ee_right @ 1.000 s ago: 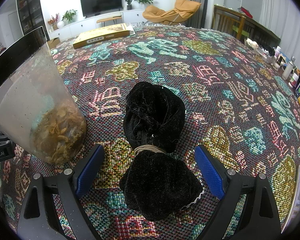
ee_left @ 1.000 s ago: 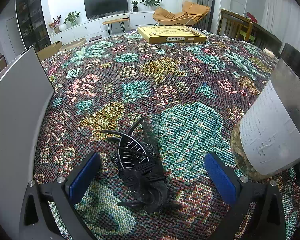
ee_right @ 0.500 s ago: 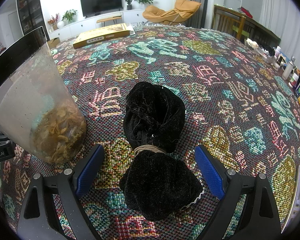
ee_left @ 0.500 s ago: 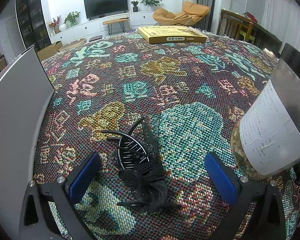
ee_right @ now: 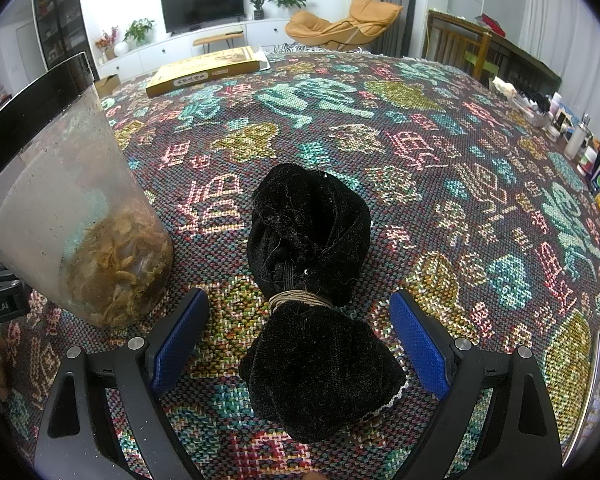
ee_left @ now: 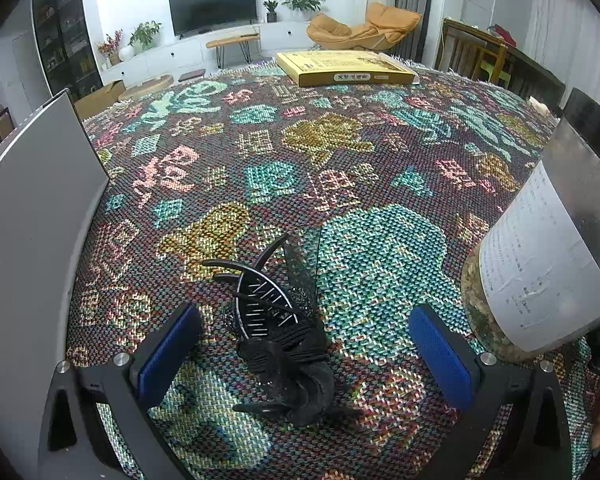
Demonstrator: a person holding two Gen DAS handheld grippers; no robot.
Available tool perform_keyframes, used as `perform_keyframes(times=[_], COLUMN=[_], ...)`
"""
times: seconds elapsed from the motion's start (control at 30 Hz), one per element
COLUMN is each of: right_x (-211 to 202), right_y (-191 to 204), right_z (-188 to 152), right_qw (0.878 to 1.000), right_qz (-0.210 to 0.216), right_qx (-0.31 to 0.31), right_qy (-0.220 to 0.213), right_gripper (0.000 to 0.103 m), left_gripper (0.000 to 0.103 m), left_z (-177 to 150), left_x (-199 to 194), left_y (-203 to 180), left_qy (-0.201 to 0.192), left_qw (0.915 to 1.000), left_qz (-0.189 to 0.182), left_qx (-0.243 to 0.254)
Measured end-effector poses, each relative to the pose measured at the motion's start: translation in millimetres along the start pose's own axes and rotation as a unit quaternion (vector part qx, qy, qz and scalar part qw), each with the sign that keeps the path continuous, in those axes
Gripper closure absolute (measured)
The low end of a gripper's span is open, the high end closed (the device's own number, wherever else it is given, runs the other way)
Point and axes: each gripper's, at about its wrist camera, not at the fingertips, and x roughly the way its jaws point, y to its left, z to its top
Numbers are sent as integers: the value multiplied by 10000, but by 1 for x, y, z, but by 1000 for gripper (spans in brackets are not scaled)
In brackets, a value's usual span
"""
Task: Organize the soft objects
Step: 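Grasp the black claw hair clip with the left tool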
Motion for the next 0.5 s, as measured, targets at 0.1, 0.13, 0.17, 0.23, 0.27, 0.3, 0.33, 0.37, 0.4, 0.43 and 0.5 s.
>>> perform_keyframes(times=[0.1,0.13,0.17,0.23,0.27,0.3,0.33,0.37,0.4,0.43,0.5], right_x=[-1,-2,-3,-3,-2,-2,-2,-4,-5,-4,-2], right_y=[-9,-19,-33,-58,-68,-72,-70,-63,-48,-36,-20], right_z=[8,13,19,31,37,42,47,50,52,51,47], right_qw=[9985,9962,9912,9784,9736,9722,9738,9773,9811,9833,9861], right_qz=[467,763,1135,1612,1698,1685,1612,1512,1384,1207,924], right_qx=[-57,105,413,1023,1232,1291,1206,988,595,281,-7], right_qy=[296,415,541,788,896,989,1059,1109,1213,1330,1381], right_gripper=[9,10,10,10,10,10,10,10,10,11,13], left_gripper=[0,0,0,0,1,1,1,1,1,1,1], left_z=[8,9,10,12,13,14,16,17,18,20,20], left_x=[-1,-4,-7,-13,-16,-19,-22,-24,-26,-25,-20], left_y=[5,11,19,34,36,39,40,39,39,37,30], left_qy=[607,723,797,901,903,873,799,737,706,725,793], left_qw=[9979,9964,9947,9915,9910,9911,9920,9929,9935,9937,9944], left_qz=[-241,-432,-590,-744,-765,-785,-780,-741,-710,-684,-570], left_qx=[14,-119,-273,-570,-622,-624,-587,-563,-543,-512,-398])
